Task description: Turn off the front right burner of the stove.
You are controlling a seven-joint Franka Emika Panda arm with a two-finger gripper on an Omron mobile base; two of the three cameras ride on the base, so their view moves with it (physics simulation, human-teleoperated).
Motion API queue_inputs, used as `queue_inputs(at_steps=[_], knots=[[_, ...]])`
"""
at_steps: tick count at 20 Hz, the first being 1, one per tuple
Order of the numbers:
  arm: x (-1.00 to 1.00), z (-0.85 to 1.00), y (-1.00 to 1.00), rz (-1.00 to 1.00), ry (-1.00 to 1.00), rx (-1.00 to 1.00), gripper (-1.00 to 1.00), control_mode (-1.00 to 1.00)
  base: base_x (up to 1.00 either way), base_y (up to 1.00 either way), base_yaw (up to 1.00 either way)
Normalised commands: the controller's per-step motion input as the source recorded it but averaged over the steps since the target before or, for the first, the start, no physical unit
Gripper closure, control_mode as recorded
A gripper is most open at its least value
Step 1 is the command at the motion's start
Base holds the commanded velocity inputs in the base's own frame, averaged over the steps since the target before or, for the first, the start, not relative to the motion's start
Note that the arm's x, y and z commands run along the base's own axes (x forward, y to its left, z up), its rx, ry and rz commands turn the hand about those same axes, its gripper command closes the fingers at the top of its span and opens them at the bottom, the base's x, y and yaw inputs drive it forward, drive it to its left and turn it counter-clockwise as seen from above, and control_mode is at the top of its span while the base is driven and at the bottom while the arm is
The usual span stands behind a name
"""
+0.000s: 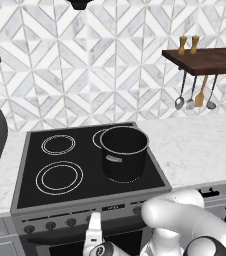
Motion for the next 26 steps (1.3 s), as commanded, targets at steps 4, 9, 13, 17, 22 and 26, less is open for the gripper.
queue_inputs(at_steps=[4, 9, 13, 17, 22, 26], knots=[[0.03, -0.35, 0.26, 0.05, 0.0, 0.0, -1.0, -1.0, 0.0, 0.0, 0.0], [0.1, -0.31, 0.35, 0.04, 0.0, 0.0, -1.0, -1.0, 0.0, 0.0, 0.0], [0.07, -0.31, 0.19, 0.04, 0.0, 0.0, -1.0, -1.0, 0.0, 0.0, 0.0], [0.21, -0.18, 0.02, 0.02, -0.07, 0.0, -1.0, -1.0, 0.0, 0.0, 0.0], [0.34, -0.02, 0.0, 0.0, -0.01, 0.0, -1.0, -1.0, 0.0, 0.0, 0.0], [0.05, 0.0, 0.0, 0.0, 0.0, 0.0, -1.0, -1.0, 0.0, 0.0, 0.0]])
